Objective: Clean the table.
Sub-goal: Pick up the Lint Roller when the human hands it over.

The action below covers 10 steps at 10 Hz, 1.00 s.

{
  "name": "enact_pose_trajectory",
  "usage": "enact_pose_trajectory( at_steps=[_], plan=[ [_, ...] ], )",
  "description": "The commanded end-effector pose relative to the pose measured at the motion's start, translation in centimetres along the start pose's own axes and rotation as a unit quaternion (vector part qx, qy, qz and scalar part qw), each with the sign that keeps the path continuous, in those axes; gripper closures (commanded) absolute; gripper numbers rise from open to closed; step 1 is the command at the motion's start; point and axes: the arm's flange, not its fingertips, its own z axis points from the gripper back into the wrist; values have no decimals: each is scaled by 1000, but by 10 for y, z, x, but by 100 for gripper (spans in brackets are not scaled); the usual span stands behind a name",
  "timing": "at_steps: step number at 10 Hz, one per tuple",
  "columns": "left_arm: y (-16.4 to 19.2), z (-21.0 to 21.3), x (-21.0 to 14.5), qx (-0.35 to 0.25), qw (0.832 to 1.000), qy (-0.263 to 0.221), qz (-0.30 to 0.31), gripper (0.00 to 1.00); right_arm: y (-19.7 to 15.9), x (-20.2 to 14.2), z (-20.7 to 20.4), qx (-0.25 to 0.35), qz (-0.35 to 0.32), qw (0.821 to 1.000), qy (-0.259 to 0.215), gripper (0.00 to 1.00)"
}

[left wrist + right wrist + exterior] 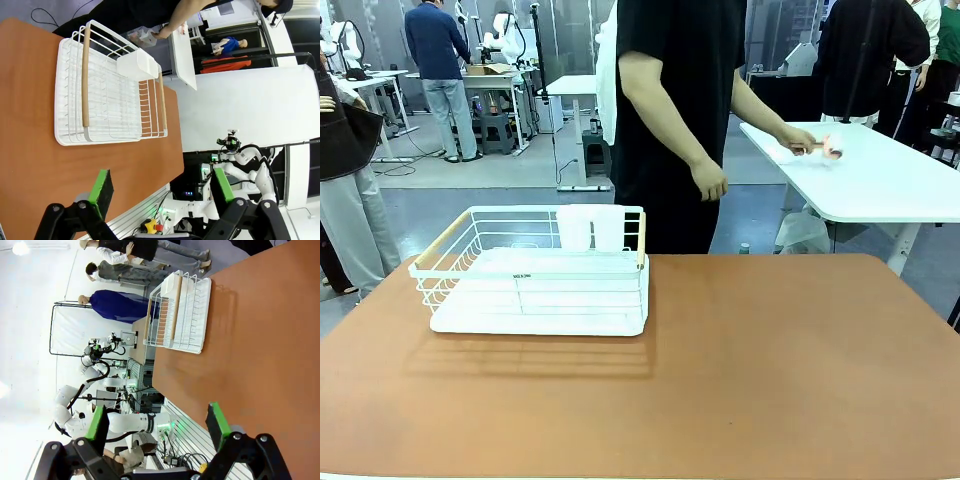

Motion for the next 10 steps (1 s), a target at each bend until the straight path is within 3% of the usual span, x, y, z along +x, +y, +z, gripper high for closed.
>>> enact_pose_trajectory(
  at_steps=[1, 10],
  plan=[
    [1, 3, 1, -15, 1000, -2, -13, 0, 1, 1, 1, 9, 11, 1000, -3, 0],
    [1, 3, 1, -15, 1000, -2, -13, 0, 1, 1, 1, 9, 11, 1000, -3, 0]
  ],
)
